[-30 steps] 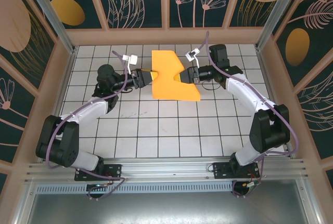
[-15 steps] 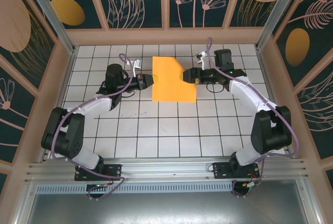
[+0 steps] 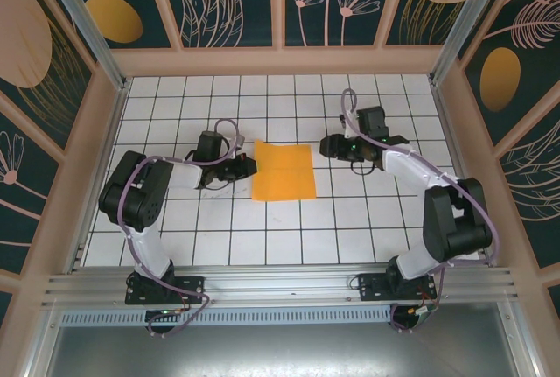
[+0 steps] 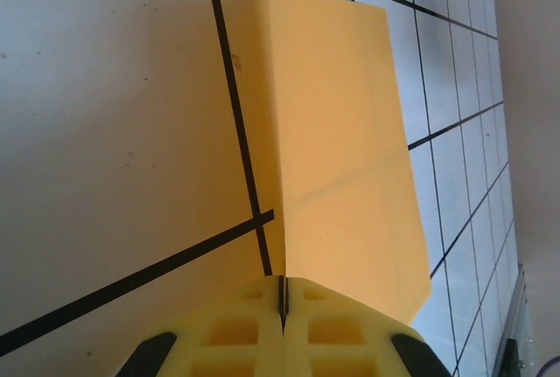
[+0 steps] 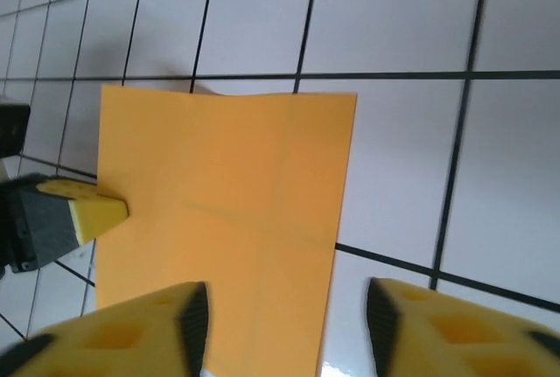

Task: Fold a paper plane with a square sheet of paper (fold left side to right side)
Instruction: Place a square sheet of paper at the center of the table, then first fold in half a square sheet of paper at the center of the table.

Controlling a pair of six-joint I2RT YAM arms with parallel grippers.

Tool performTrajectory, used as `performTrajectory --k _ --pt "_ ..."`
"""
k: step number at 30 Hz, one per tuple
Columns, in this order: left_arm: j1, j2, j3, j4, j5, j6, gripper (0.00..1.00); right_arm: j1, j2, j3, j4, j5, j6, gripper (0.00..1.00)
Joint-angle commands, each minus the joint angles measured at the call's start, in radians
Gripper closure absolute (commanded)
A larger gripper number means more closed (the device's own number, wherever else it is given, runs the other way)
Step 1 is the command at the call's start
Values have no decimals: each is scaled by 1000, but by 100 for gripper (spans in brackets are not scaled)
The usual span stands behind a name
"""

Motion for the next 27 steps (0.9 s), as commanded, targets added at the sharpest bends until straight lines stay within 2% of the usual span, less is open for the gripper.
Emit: performTrajectory --k 1,2,5,11,15,18,22,27 --pt "-4 -9 -5 -19 -32 38 100 53 73 -7 86 -2 50 69" --pt "-3 -11 -3 -24 -34 39 100 69 100 0 101 -3 60 77" --pt "-3 -21 -1 -35 -32 42 100 101 177 40 110 8 74 89" --pt "-3 -37 17 -62 -27 49 100 138 311 115 59 51 65 90" --pt "-3 -49 30 -64 -5 37 100 144 338 115 34 84 60 90" --pt "-4 -63 35 -24 42 -6 89 144 350 108 13 92 54 89" --pt "-5 -78 28 83 117 -99 70 147 368 97 -1 94 47 88" --pt "-33 -61 42 203 174 -195 59 149 373 84 11 84 46 87"
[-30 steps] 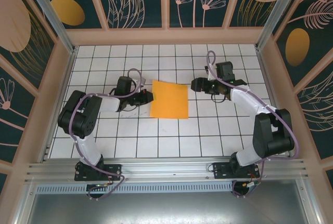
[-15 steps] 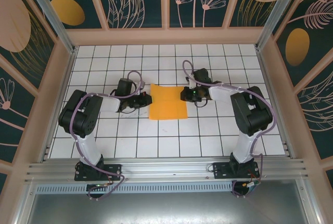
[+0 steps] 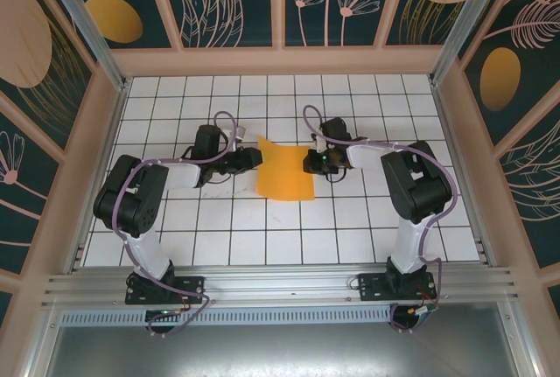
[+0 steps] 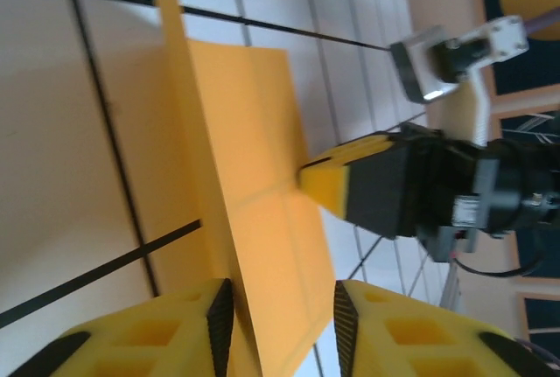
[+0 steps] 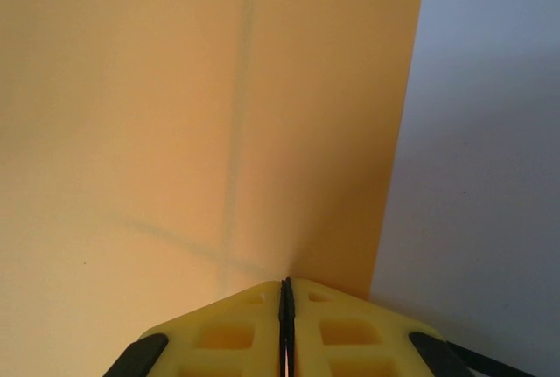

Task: Fold a paper plane with a square sheet of paper (fold left side to right side)
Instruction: First fold in half a square sheet of paper at the center of the table.

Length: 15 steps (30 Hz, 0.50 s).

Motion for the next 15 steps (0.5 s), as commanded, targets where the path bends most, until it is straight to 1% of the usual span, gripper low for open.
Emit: performTrajectory --k 1,5,8,12,15 --pt "-33 5 38 124 75 -92 56 10 34 -8 -26 6 -11 87" --pt "-73 57 81 150 75 -112 50 8 18 -27 32 -40 8 79" --pt "-90 95 107 158 65 -121 49 -2 -8 -45 92 -88 27 72" --pt "-104 129 136 156 50 -122 51 -34 -73 -72 189 -143 72 59" --pt "-105 143 142 145 31 -115 56 -54 -133 -82 227 -156 90 51"
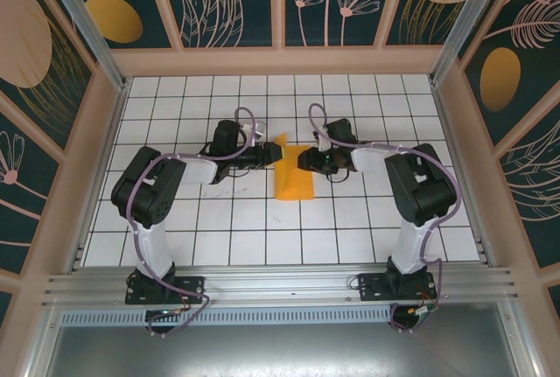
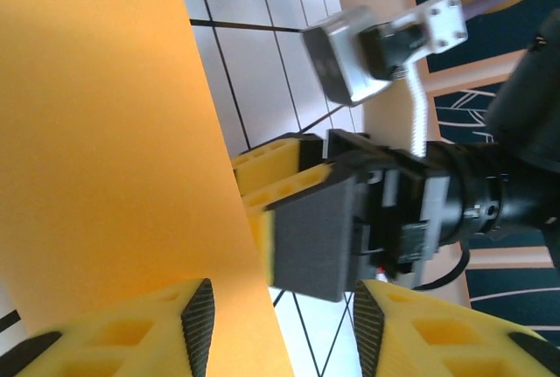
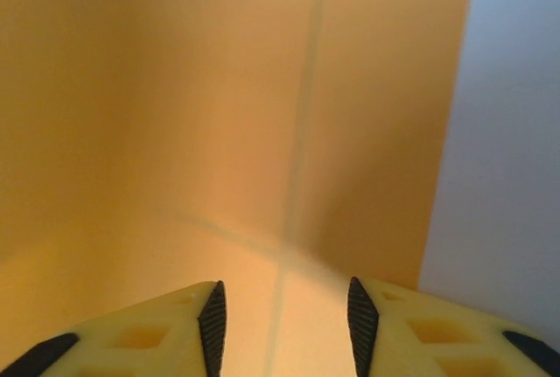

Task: Fold a paper plane with a square sheet of paper (fold left side to right side)
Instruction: First fold in half a square sheet of paper at the center of the table.

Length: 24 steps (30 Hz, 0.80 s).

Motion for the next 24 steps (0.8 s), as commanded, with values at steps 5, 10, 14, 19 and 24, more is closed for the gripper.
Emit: performTrajectory --k 5,10,14,19,24 --pt "-5 25 29 14 -30 3 66 -28 -127 -16 125 -138 65 39" --pt "-6 26 31 -15 -45 22 77 0 -84 -16 212 -260 167 39" --pt "-6 24 28 -23 -49 28 80 30 -41 5 221 -277 187 39" --pt "-6 20 22 -23 -56 28 82 43 -8 20 211 -280 198 50" --pt "-6 6 22 -42 -73 43 83 48 5 30 186 -277 190 76"
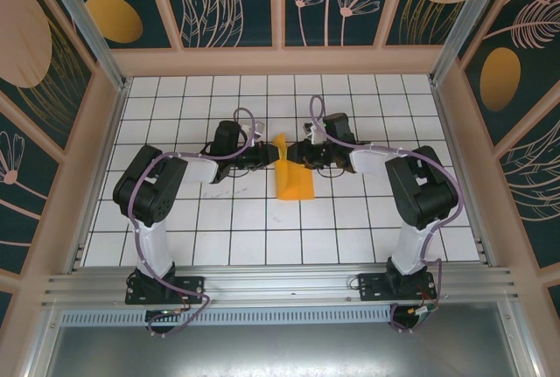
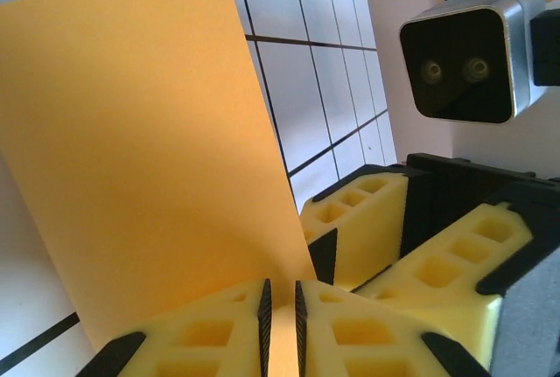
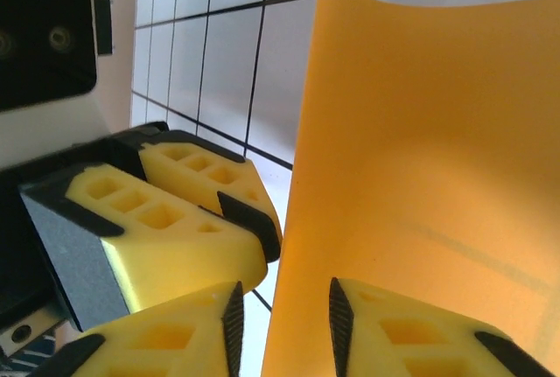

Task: Fold a paper plane with a square sheet of paper (fold left side to right side)
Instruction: First fold in half a square sheet of paper at the center of the table.

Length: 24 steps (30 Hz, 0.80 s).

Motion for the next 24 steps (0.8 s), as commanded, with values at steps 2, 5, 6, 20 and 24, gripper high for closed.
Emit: performTrajectory --k 2,5,6,20,24 --pt "-6 -20 12 -32 -28 48 83 8 12 36 -36 2 -15 86" --pt "-6 -49 10 -60 -47 70 83 4 9 48 -83 34 -44 97" --pt "-7 -61 7 -71 -55 74 82 2 7 50 -99 46 -55 100" --pt "-16 -169 -47 -324 -258 200 40 -46 -37 48 -321 281 -182 100" --pt "-47 -126 -18 -336 -284 182 35 -47 -40 41 -332 325 -183 100"
